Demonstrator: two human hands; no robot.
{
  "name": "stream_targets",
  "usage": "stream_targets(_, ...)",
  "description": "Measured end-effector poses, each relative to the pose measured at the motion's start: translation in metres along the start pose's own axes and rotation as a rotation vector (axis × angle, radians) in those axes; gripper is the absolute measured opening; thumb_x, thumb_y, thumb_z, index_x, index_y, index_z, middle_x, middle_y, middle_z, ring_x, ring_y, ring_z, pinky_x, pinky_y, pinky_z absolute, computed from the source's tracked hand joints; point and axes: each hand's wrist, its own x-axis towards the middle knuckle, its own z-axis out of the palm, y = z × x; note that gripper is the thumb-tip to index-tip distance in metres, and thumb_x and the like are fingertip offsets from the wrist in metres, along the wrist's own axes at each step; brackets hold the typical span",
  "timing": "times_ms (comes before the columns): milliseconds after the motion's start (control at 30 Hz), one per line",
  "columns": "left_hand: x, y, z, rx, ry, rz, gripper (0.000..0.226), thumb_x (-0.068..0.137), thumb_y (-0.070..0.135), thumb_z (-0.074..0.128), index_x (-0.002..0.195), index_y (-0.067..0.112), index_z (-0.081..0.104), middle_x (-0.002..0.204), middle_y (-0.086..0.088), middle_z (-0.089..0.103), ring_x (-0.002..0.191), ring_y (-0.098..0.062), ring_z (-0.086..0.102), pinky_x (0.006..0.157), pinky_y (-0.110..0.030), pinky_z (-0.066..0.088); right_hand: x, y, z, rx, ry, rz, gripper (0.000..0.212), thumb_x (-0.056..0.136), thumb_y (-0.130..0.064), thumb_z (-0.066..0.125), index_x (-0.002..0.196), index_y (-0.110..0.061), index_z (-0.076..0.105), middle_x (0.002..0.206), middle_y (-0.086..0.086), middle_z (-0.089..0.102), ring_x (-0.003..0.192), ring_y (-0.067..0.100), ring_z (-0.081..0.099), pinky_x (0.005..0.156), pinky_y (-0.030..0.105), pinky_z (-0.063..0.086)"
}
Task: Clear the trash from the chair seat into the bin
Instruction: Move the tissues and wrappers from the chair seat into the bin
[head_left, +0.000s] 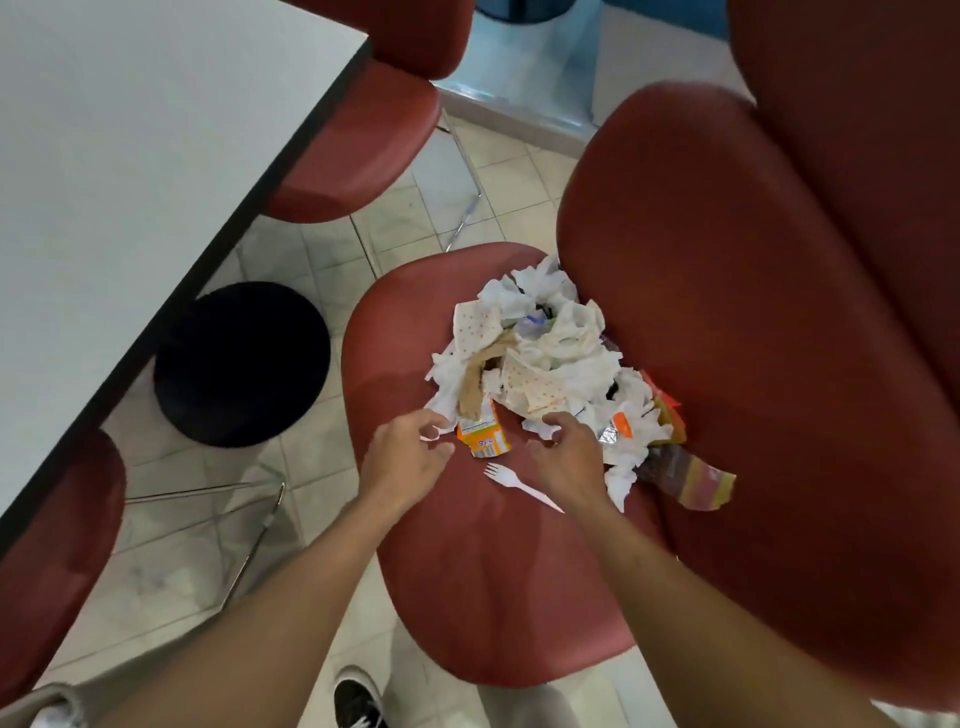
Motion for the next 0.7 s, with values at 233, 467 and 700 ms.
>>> stream_targets(233, 0.072, 0.054, 0.066, 0.138, -0.046, 0.208, 0.030, 0.080, 0.020, 0.068, 0.108, 0.030, 0.066, 0.107, 0.010, 0.065, 0.091, -0.016, 0.062, 0.079, -0.032, 0.050, 0.068, 0.029, -0.001, 0.112, 0.042, 0.147, 0.033, 0.083, -0.018, 0.064, 0.115, -0.014, 0.057, 0.097, 0.000, 0.060, 0.097, 0.020, 0.059, 0.082, 0.025, 0.042)
stream_targets(467, 0.103, 0.057, 0.107, 0.442, -0.093, 0.462, 0.058, 0.079, 0.007, 0.060, 0.132, 0.029, 0.051, 0.136, 0.007, 0.052, 0.116, -0.019, 0.057, 0.095, -0.050, 0.042, 0.094, 0.036, 0.019, 0.149, 0.054, 0.235, 0.015, 0.083, -0.019, 0.062, 0.089, -0.017, 0.048, 0.074, -0.005, 0.057, 0.075, 0.023, 0.060, 0.069, 0.032, 0.045)
stream_targets(700, 0.095, 0.056, 0.096, 0.381, -0.014, 0.372, 0.028, 0.084, 0.005, 0.060, 0.107, 0.018, 0.070, 0.104, -0.002, 0.068, 0.104, -0.036, 0.057, 0.076, -0.040, 0.047, 0.091, 0.030, 0.013, 0.106, 0.081, 0.210, 0.015, 0.081, -0.013, 0.060, 0.087, -0.017, 0.047, 0.075, -0.004, 0.056, 0.072, 0.023, 0.058, 0.066, 0.031, 0.045)
